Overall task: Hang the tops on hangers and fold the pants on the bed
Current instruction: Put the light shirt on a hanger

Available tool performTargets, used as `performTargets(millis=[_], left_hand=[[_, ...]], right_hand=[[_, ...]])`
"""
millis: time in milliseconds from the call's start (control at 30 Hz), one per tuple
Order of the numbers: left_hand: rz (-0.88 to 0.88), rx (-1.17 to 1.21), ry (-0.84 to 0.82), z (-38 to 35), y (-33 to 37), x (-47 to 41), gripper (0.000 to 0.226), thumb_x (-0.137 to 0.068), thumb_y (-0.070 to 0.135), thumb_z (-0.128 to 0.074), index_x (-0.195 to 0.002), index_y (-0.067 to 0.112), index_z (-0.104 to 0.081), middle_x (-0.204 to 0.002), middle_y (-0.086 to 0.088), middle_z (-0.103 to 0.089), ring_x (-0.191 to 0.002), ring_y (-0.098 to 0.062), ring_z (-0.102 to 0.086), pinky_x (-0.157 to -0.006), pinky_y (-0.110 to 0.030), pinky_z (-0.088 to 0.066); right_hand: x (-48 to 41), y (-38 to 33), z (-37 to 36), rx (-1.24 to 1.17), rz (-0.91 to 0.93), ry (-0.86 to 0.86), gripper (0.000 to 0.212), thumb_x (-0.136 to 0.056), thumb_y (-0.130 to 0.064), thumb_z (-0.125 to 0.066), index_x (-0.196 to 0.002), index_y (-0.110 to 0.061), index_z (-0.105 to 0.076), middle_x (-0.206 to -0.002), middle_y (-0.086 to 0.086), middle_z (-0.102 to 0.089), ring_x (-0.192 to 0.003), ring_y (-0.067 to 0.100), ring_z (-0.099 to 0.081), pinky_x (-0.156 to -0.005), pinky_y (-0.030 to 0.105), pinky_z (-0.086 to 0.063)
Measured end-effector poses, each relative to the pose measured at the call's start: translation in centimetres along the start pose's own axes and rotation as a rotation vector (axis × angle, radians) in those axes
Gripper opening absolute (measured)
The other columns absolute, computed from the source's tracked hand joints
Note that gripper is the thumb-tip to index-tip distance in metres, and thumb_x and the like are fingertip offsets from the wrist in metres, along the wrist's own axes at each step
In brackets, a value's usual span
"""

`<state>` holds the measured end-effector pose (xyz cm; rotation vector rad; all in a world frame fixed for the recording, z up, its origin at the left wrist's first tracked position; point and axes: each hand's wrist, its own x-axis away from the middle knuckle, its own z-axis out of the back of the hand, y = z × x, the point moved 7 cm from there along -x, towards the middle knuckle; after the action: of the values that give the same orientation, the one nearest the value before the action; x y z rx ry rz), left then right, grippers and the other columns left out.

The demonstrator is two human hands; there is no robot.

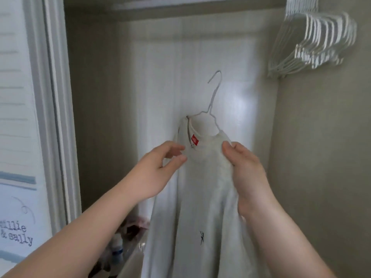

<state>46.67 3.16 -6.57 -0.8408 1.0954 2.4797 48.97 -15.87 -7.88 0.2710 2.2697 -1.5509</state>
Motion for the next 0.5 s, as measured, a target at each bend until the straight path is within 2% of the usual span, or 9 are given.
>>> performTargets(millis=[67, 167, 267, 333, 400, 500], left_hand=[[-0.004, 0.044, -0.019, 1.2, 0.9, -0.9, 0.020, -0.098, 0.036, -0.058, -0.115, 0.029, -0.065, -0.106, 0.013, -0.070, -0.103, 0.006, -0.060, -0.091, -0.014, -0.044], [-0.051, 0.054, -0.037, 2.6, 2.8, -2.5, 0.014, -0.096, 0.036, -0.061, -0.102, 0.025, -0.067, -0.097, 0.010, -0.072, -0.095, -0.003, -0.065, -0.086, -0.017, -0.047], [-0.064, -0.025, 0.001, 4.1, 4.2, -4.4, 0.025, -0.087, 0.054, -0.065, -0.097, 0.031, -0.064, -0.094, 0.014, -0.068, -0.092, 0.001, -0.063, -0.079, -0.014, -0.046], [-0.045, -0.166, 0.046, 5.2, 4.7, -6.0, 0.041, -0.075, 0.071, -0.063, -0.096, 0.037, -0.057, -0.099, 0.019, -0.065, -0.095, 0.004, -0.060, -0.081, -0.017, -0.048], [-0.017, -0.309, 0.102, 6.1, 5.0, -7.8, 0.050, -0.068, 0.079, -0.061, -0.097, 0.039, -0.051, -0.100, 0.020, -0.061, -0.092, 0.004, -0.058, -0.079, -0.025, -0.052], [0.007, -0.494, 0.183, 6.8, 5.0, -10.7, 0.035, -0.083, 0.058, -0.063, -0.088, 0.032, -0.040, -0.090, 0.011, -0.054, -0.080, -0.010, -0.057, -0.066, -0.032, -0.049]], right_hand=[[-3.1, -1.1, -2.5, 0.033, 0.075, -0.032, 0.021, -0.097, -0.024, -0.061, -0.081, -0.011, -0.062, -0.081, 0.014, -0.056, -0.076, 0.026, -0.052, -0.074, 0.040, -0.041], [-7.7, -2.6, -6.4, 0.076, 0.153, -0.084, 0.024, -0.097, -0.024, -0.060, -0.085, -0.003, -0.059, -0.082, 0.012, -0.057, -0.075, 0.025, -0.054, -0.071, 0.038, -0.044], [-11.9, -4.6, -10.0, 0.073, 0.220, -0.122, 0.022, -0.097, -0.023, -0.059, -0.086, -0.004, -0.056, -0.080, 0.011, -0.054, -0.073, 0.022, -0.053, -0.069, 0.036, -0.044], [-14.6, -6.4, -12.2, 0.114, 0.285, -0.133, 0.024, -0.096, -0.025, -0.059, -0.078, -0.013, -0.049, -0.068, 0.001, -0.051, -0.063, 0.016, -0.051, -0.061, 0.029, -0.043], [-17.1, -8.4, -14.1, 0.117, 0.341, -0.150, 0.031, -0.095, -0.024, -0.060, -0.071, -0.017, -0.042, -0.051, -0.012, -0.044, -0.048, 0.008, -0.045, -0.049, 0.022, -0.039], [-20.6, -11.2, -16.3, 0.123, 0.418, -0.151, 0.037, -0.096, -0.019, -0.059, -0.066, -0.019, -0.037, -0.046, -0.014, -0.039, -0.042, 0.006, -0.040, -0.044, 0.019, -0.035]])
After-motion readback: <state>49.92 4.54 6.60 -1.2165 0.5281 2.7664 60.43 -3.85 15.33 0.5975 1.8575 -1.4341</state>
